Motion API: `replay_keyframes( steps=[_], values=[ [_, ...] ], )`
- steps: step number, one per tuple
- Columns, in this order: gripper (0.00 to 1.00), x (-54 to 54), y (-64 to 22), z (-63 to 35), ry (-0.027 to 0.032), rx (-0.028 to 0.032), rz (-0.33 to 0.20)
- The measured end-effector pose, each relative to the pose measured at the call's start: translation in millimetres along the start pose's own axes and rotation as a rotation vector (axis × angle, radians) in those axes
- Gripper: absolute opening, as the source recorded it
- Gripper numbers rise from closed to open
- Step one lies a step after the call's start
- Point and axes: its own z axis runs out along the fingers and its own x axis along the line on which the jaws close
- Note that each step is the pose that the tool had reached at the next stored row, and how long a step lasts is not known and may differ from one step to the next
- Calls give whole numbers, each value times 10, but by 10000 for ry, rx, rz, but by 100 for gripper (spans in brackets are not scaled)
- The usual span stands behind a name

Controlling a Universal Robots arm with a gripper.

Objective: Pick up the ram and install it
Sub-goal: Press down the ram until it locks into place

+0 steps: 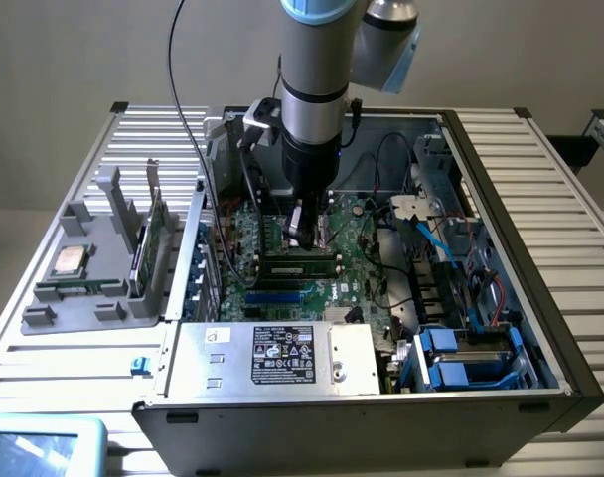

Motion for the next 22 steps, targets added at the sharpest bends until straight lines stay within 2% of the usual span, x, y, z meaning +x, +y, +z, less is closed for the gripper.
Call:
replay_keyframes(
  steps=[22],
  values=[
    [9, 0, 0, 0, -108, 251, 3649]
  ],
)
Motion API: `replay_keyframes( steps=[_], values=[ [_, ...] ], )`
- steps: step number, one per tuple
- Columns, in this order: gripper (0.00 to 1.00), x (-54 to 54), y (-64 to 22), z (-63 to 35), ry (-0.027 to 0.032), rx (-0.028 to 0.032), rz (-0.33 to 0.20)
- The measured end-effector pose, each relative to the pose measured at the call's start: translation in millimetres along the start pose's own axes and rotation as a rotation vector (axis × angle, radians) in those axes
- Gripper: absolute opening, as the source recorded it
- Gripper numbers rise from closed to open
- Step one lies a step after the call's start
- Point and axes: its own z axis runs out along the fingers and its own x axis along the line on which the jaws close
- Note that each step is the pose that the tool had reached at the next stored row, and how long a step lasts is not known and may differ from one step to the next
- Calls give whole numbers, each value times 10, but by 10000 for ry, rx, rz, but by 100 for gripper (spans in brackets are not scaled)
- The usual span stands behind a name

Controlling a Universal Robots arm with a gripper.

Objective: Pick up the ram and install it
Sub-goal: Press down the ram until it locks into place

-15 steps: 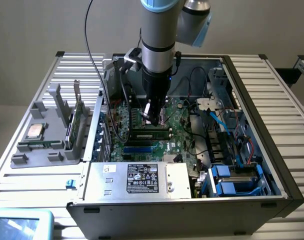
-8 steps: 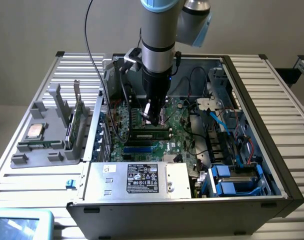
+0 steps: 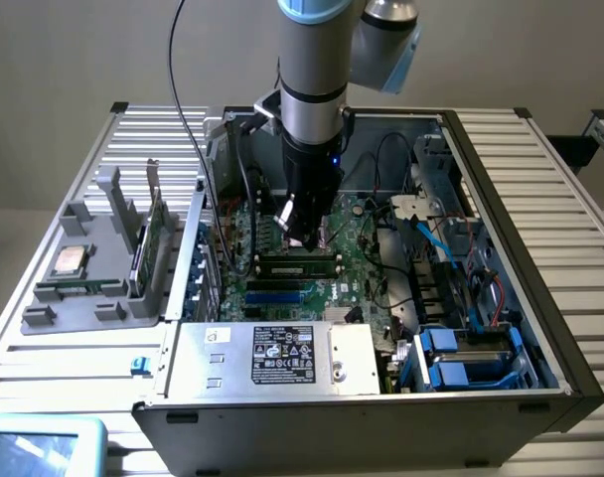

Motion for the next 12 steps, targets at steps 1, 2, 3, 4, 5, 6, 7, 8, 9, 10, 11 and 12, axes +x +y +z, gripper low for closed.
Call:
replay_keyframes(
  steps=[1, 2, 3, 4, 5, 6, 7, 8, 9, 10, 11, 12],
  values=[
    [9, 0, 0, 1, -6, 10, 156],
    [9, 0, 0, 1, -11, 22, 316],
    [9, 0, 0, 0, -16, 33, 485],
    [9, 0, 0, 0, -20, 44, 653],
    [9, 0, 0, 1, -26, 56, 821],
    [9, 0, 0, 1, -31, 66, 970],
    [9, 0, 0, 1, -36, 77, 1132],
    [9, 0, 0, 1, -40, 87, 1276],
    [9, 0, 0, 1, -45, 98, 1427],
    [9, 0, 0, 2, -49, 107, 1572],
    [9, 0, 0, 2, -53, 117, 1712],
    [9, 0, 0, 3, -57, 127, 1845]
  ],
)
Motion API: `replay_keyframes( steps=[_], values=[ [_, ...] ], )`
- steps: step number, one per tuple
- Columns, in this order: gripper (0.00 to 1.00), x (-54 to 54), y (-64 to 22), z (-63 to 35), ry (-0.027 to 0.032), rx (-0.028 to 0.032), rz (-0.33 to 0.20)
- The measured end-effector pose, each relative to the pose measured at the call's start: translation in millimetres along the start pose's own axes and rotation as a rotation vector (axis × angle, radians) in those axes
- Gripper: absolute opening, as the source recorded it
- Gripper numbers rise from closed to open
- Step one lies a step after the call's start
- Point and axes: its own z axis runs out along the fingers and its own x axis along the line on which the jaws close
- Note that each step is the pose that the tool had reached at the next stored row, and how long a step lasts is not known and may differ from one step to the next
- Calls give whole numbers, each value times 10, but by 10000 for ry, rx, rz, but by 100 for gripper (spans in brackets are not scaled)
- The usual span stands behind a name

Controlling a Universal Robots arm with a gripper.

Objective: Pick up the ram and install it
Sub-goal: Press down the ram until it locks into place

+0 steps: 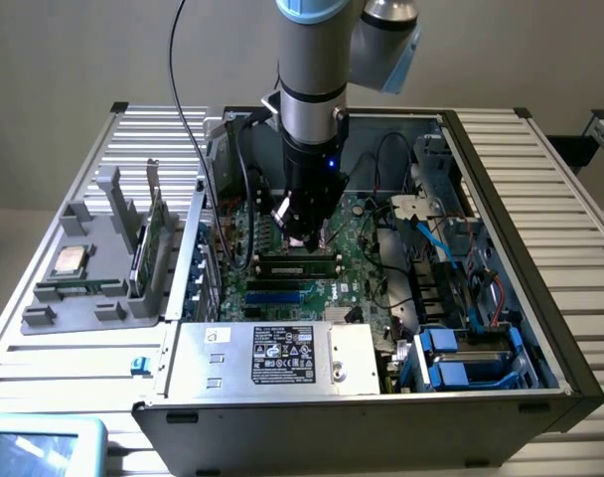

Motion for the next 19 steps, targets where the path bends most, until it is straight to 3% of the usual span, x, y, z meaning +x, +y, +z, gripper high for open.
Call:
replay_keyframes(
  steps=[5, 19],
  values=[
    [9, 0, 0, 4, -11, 56, 626],
    [9, 1, 0, 11, 19, 292, 2219]
  ],
)
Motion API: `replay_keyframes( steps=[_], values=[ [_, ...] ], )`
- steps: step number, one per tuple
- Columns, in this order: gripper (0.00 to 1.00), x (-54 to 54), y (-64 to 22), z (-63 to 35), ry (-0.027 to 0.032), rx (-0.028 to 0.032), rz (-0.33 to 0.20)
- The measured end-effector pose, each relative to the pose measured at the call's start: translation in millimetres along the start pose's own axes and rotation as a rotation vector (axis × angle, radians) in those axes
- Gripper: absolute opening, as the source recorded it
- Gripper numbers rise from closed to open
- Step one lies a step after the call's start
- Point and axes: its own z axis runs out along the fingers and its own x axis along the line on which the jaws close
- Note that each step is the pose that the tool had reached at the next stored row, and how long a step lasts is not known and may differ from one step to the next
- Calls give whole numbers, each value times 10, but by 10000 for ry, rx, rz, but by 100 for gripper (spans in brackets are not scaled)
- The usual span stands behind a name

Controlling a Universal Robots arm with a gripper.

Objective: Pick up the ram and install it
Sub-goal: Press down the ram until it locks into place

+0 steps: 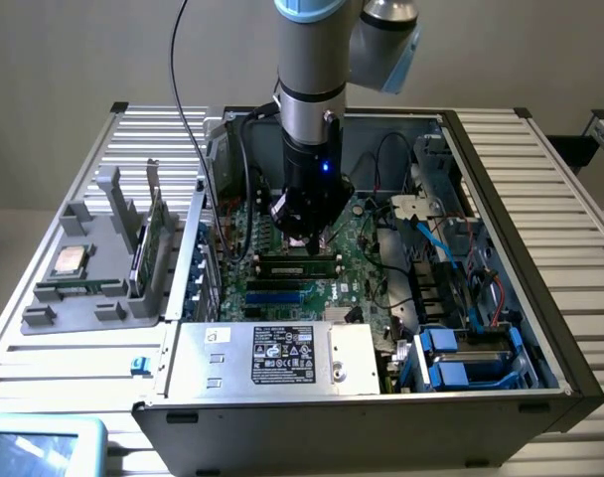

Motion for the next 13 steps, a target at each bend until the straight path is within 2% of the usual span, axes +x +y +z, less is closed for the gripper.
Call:
replay_keyframes(
  steps=[7, 13],
  values=[
    [9, 0, 0, 2, 24, 79, 775],
    [9, 1, 0, 4, 76, 122, 1417]
  ],
)
